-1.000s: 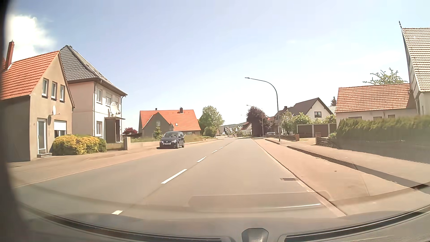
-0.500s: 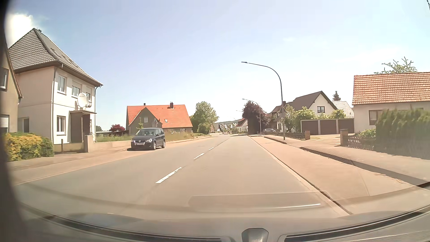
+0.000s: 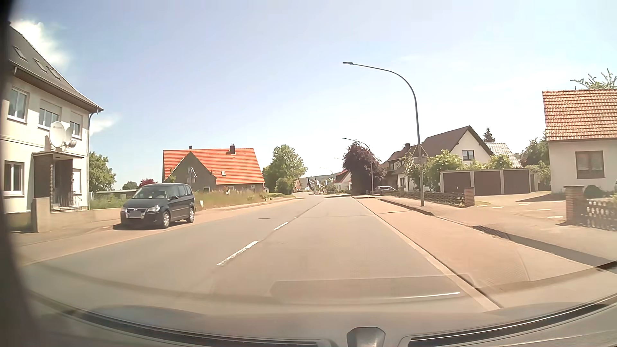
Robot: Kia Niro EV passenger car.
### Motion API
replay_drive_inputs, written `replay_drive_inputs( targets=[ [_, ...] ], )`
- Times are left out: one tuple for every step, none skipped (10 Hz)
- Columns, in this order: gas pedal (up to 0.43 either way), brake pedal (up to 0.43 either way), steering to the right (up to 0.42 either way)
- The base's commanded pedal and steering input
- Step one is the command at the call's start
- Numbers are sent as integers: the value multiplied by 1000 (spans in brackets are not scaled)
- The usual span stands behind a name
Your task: Follow the waypoints while adhering to traffic rules and regulations
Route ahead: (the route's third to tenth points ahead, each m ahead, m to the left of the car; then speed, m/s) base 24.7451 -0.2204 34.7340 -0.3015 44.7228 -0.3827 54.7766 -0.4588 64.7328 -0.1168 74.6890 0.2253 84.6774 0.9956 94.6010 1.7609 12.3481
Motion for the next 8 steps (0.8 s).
replay_drive_inputs(
  targets=[
    [0, 6, 9],
    [0, 6, 6],
    [0, 6, 6],
    [0, 6, 6],
    [0, 6, 5],
    [0, 6, 5],
    [0, 6, 5],
    [0, 6, 5]
  ],
)
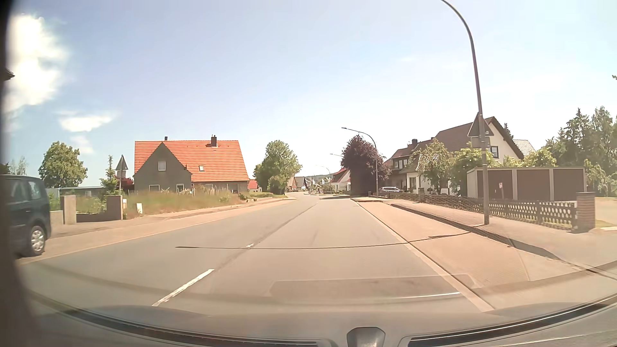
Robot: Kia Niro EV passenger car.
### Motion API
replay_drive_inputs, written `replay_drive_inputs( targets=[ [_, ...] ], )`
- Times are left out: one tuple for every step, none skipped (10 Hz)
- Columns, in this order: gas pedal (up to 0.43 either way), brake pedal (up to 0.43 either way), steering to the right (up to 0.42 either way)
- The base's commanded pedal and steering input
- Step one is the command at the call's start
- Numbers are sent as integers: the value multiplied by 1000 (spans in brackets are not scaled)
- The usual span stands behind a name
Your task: Follow the waypoints while adhering to traffic rules and regulations
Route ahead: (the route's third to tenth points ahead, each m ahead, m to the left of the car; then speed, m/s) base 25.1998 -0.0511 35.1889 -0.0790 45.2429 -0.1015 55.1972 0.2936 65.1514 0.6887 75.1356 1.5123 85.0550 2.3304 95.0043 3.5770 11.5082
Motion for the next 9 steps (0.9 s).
replay_drive_inputs(
  targets=[
    [0, 6, 5],
    [0, 6, 5],
    [8, 6, 5],
    [39, 6, 5],
    [59, 6, 5],
    [67, 0, 5],
    [79, 6, 5],
    [87, 6, 5],
    [87, 6, 5]
  ],
)
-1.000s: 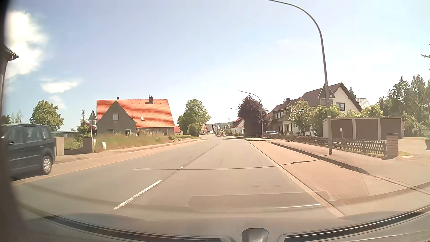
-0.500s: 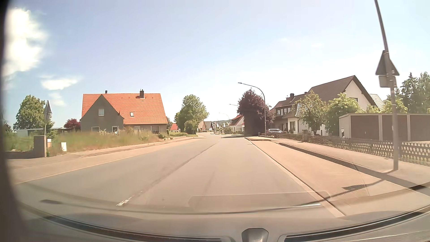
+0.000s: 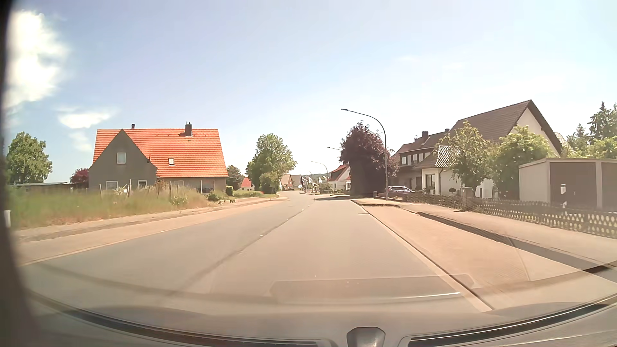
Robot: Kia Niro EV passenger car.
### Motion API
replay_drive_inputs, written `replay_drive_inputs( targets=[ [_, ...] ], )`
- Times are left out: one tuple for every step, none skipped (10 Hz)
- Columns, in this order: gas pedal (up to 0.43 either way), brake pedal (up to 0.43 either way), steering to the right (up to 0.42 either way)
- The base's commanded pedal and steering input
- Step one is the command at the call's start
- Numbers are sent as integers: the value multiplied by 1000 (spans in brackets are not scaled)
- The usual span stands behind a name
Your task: Follow the waypoints while adhering to traffic rules and regulations
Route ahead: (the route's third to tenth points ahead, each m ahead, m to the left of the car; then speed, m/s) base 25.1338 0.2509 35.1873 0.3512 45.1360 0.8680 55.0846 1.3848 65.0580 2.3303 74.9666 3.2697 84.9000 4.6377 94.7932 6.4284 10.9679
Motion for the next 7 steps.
replay_drive_inputs(
  targets=[
    [87, 6, 4],
    [87, 6, 4],
    [87, 0, 4],
    [87, 6, 3],
    [87, 6, 4],
    [87, 6, 3],
    [87, 6, 2]
  ],
)
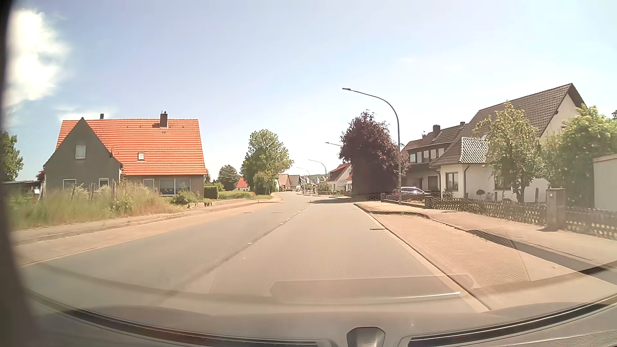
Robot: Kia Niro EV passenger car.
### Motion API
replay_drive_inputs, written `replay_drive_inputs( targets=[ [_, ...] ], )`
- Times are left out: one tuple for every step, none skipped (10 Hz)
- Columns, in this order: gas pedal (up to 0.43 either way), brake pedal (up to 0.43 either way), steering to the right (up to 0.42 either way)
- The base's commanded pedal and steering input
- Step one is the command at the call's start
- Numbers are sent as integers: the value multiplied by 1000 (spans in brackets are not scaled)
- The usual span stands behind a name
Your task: Follow the waypoints while adhering to traffic rules and regulations
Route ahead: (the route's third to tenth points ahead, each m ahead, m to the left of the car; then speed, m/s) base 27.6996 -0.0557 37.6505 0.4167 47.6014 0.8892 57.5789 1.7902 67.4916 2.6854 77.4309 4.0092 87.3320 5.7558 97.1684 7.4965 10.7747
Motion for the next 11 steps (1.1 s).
replay_drive_inputs(
  targets=[
    [87, 6, 1],
    [87, 6, 0],
    [87, 6, -2],
    [87, 6, -3],
    [87, 6, -2],
    [87, 6, -3],
    [87, 6, -3],
    [87, 6, -2],
    [87, 6, -3],
    [87, 0, -3],
    [87, 6, -4]
  ],
)
